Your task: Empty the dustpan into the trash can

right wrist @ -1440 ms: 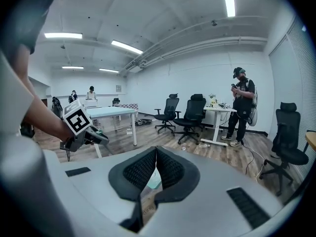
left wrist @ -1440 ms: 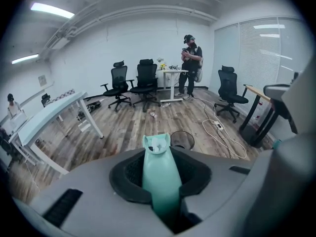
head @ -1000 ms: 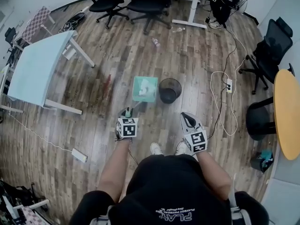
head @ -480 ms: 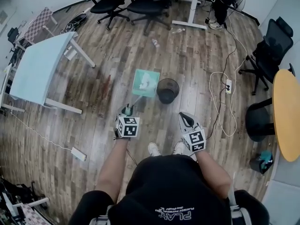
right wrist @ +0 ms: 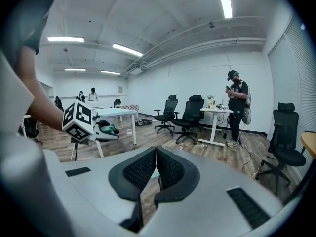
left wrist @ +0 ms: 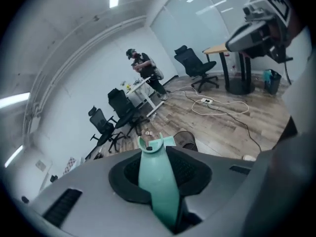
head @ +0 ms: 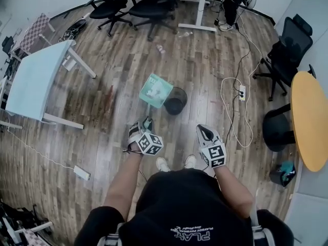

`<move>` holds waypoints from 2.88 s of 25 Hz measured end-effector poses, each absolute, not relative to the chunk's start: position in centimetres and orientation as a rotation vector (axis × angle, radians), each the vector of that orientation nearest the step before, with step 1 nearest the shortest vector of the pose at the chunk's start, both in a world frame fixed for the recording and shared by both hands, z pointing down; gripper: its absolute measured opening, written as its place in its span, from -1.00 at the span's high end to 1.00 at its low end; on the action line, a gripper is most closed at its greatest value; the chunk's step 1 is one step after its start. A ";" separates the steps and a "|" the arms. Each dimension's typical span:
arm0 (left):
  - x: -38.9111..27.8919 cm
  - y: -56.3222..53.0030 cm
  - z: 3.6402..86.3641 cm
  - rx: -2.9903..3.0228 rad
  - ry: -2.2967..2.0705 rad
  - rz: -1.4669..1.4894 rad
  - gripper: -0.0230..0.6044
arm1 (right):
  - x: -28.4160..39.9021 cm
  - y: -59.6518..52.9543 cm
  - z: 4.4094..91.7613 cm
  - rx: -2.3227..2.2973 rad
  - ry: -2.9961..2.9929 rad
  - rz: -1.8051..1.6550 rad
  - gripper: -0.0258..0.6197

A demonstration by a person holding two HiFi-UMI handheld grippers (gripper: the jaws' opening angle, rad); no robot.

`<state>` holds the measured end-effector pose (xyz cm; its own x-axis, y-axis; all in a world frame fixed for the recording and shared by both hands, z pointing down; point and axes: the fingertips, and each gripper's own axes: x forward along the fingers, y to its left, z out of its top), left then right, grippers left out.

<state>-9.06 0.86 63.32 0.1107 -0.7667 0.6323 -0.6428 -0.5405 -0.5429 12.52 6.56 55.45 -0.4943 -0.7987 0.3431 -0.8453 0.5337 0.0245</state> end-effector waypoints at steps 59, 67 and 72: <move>0.4 9.8 72.8 -1.235 -0.365 -1.558 0.61 | 15.6 4.6 54.3 1.417 -2.518 0.229 0.84; 0.2 9.5 72.6 -1.132 -0.459 -1.543 0.61 | 15.2 4.7 54.7 1.403 -2.527 0.239 0.84; 0.1 9.2 72.2 -1.129 -0.455 -1.542 0.61 | 14.8 4.6 54.5 1.396 -2.526 0.234 0.84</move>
